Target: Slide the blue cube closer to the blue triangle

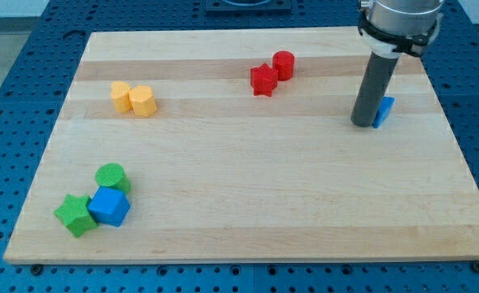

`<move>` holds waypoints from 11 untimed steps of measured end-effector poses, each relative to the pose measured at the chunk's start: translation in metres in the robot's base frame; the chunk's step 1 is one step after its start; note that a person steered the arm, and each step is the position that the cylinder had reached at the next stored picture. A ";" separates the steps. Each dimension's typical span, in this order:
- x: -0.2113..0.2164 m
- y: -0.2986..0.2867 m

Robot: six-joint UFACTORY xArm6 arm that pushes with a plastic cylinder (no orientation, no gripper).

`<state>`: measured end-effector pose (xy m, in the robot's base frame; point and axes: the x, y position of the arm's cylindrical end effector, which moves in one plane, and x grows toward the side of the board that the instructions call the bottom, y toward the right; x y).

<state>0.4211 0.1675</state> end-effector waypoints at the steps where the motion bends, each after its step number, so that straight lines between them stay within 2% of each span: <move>1: 0.006 -0.088; 3: 0.097 -0.269; 5: 0.141 -0.275; 11: 0.164 -0.334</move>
<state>0.5850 -0.1668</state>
